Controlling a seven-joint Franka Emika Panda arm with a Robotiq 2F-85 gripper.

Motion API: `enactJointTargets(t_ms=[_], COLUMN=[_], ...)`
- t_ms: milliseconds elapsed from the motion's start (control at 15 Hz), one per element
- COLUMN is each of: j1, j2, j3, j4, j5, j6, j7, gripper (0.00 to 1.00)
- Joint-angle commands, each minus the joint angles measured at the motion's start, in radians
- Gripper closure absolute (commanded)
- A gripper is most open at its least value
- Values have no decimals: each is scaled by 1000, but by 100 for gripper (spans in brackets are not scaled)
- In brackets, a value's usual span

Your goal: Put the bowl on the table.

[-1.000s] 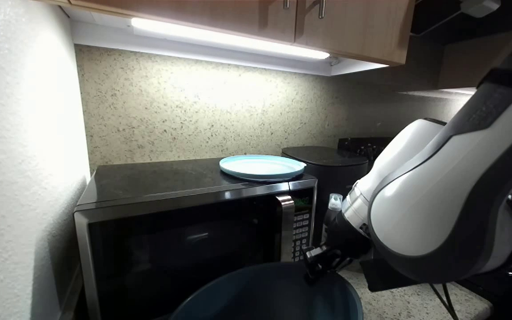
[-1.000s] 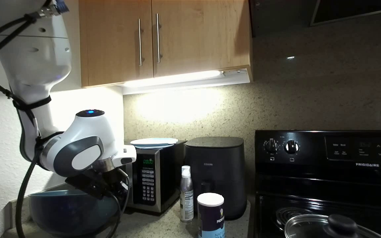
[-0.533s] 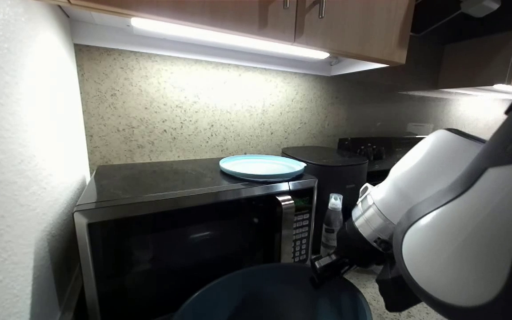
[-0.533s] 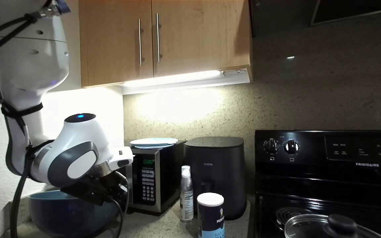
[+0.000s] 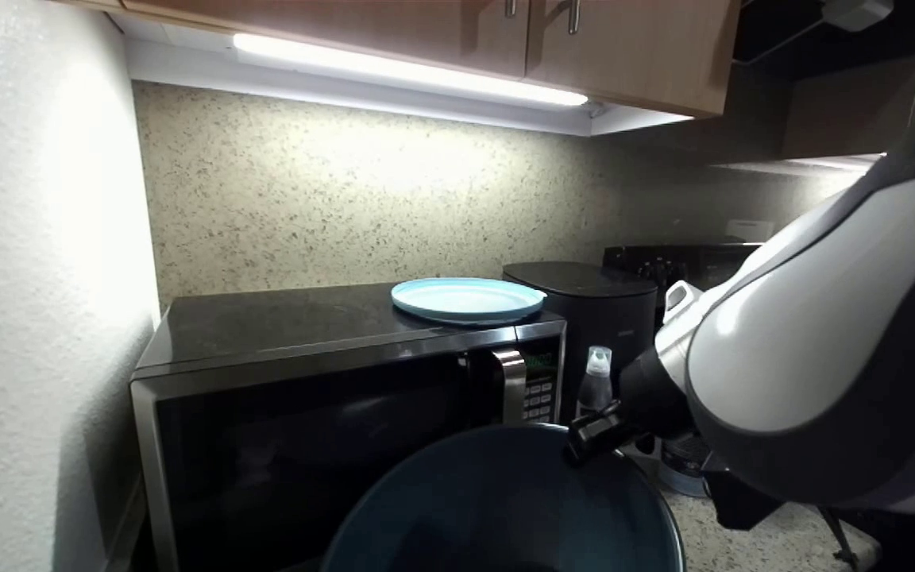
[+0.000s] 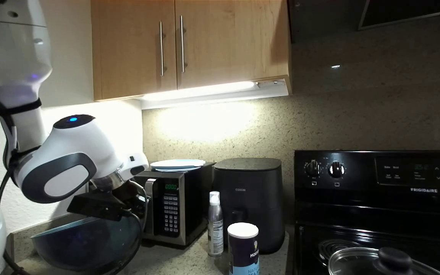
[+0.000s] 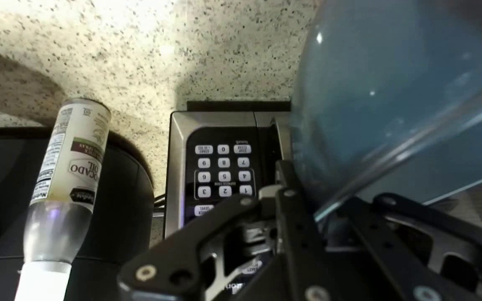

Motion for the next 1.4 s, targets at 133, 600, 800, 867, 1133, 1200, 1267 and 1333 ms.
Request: enactJointTargets(t_ms=[133, 600, 800, 867, 1133, 1200, 1267, 1333], j1=[-151, -200, -183, -182, -182, -182, -182, -182], j2=[-45, -8, -1, 3, 3, 3, 3, 3], j3=[141, 215, 199, 200, 198, 198, 198, 198], j4=[-7, 0, 5, 6, 11, 11, 11, 11], j5=[197, 258, 235, 236, 236, 236, 236, 236], j6=[-1, -3, -3, -4, -3, -3, -3, -3], j7=[-195, -199, -169, -169, -169, -169, -169, -169], gripper=[60, 16, 1, 15, 1, 1, 1, 1])
